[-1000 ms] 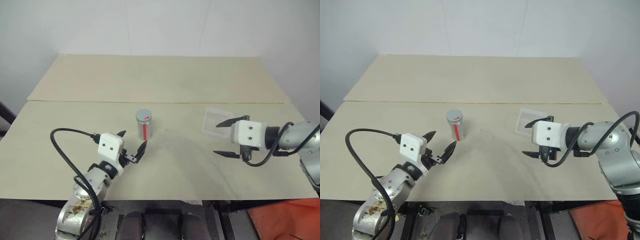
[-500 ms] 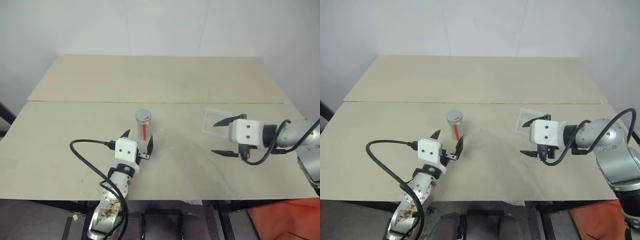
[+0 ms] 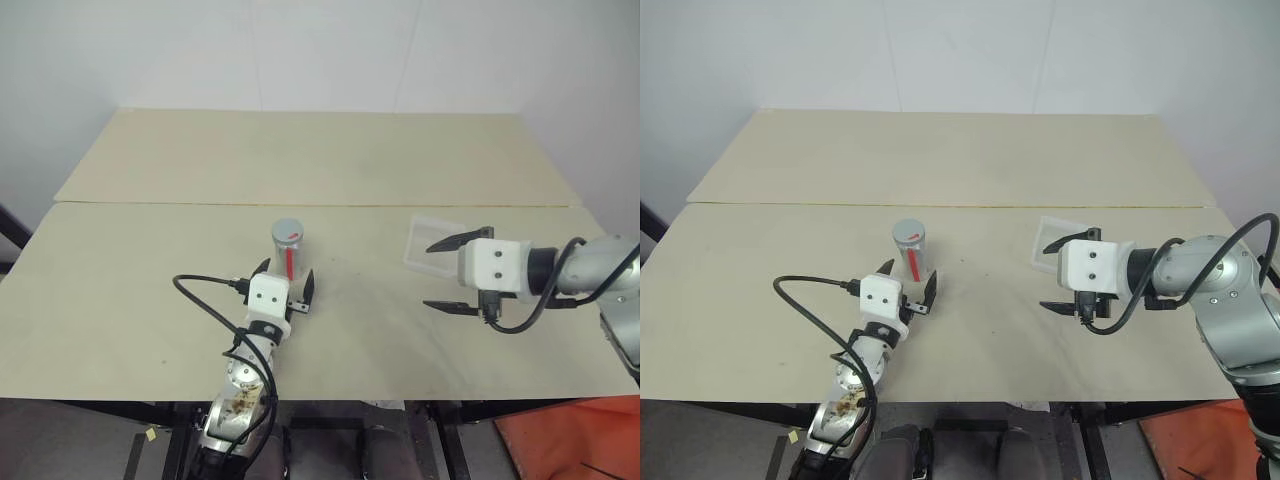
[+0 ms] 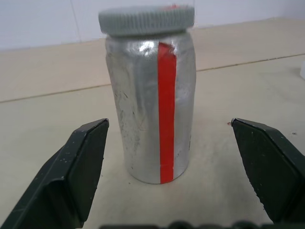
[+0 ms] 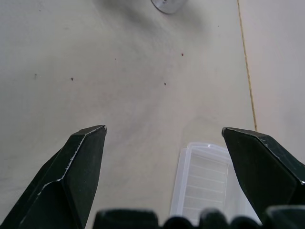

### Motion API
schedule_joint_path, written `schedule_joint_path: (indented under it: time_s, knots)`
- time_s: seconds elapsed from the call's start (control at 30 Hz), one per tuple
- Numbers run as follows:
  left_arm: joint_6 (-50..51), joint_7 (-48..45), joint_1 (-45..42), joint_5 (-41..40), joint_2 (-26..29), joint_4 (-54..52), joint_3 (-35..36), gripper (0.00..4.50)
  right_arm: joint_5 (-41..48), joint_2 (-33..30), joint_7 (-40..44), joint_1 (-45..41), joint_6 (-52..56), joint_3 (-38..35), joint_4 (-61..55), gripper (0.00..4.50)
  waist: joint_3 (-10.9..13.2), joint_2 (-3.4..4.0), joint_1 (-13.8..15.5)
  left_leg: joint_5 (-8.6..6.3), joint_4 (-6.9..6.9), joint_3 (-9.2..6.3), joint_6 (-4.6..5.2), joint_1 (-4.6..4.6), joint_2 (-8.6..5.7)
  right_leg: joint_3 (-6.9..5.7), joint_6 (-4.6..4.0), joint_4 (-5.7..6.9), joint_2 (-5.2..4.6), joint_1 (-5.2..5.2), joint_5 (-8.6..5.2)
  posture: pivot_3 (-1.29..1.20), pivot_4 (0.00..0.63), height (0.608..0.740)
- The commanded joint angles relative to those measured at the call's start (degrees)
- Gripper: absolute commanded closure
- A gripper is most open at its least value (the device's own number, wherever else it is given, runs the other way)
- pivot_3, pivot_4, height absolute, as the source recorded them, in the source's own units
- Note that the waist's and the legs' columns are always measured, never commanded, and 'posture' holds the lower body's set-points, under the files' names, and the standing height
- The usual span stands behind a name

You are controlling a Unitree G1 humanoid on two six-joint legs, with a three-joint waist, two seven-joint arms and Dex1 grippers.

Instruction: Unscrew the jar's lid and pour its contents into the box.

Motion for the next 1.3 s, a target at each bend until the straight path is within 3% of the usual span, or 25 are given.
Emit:
schedule_joint_path:
  time_s: [0.03, 0.9, 1.0, 1.2, 1.3]
  knots:
    - [-2.75, 0.57, -1.65, 1.08, -0.48, 1.39, 0.03, 0.05, 0.94, -0.23, -0.9, -1.03, 0.94, -2.08, -2.49, 0.0, 0.0, 0.0, 0.0, 0.0, 0.0, 0.0, 0.0, 0.0, 0.0, 0.0, 0.0, 0.0, 0.0, 0.0, 0.0, 0.0, 0.15, 0.74]
    - [-11.98, 6.23, -11.37, 4.37, -2.68, 16.4, 2.58, 0.05, 0.97, 2.39, -3.15, -2.6, 0.75, -0.9, -0.64, 0.0, 0.0, 0.0, 0.0, 0.0, 0.01, -0.01, 0.0, -0.03, -0.03, -0.04, 0.04, -0.01, -0.03, 0.0, 0.02, 0.0, 0.15, 0.74]
    - [-12.7, 6.48, -11.25, 4.74, -2.56, 16.45, 2.79, 0.69, 0.74, 2.79, -3.4, -2.74, 0.61, -0.73, -0.49, 0.0, 0.0, 0.0, 0.0, 0.0, 0.01, -0.01, 0.0, -0.03, -0.03, -0.04, 0.04, -0.01, -0.04, 0.0, 0.02, 0.0, 0.15, 0.74]
    - [-13.68, 6.88, -11.29, 5.42, -2.44, 17.12, 2.86, 2.63, -0.27, 3.36, -3.77, -2.76, -0.29, 0.03, 0.13, 0.0, 0.0, 0.0, 0.0, 0.0, 0.01, -0.01, 0.0, -0.03, -0.03, -0.04, 0.04, -0.02, -0.04, -0.01, 0.03, 0.0, 0.15, 0.74]
    - [-13.95, 6.76, -11.24, 5.67, -2.18, 17.1, 2.79, 2.65, -0.57, 3.46, -3.79, -2.71, -0.66, 0.09, 0.27, 0.0, 0.0, 0.0, 0.0, 0.0, 0.01, -0.01, 0.0, -0.03, -0.03, -0.04, 0.04, -0.01, -0.04, -0.01, 0.03, 0.0, 0.15, 0.74]
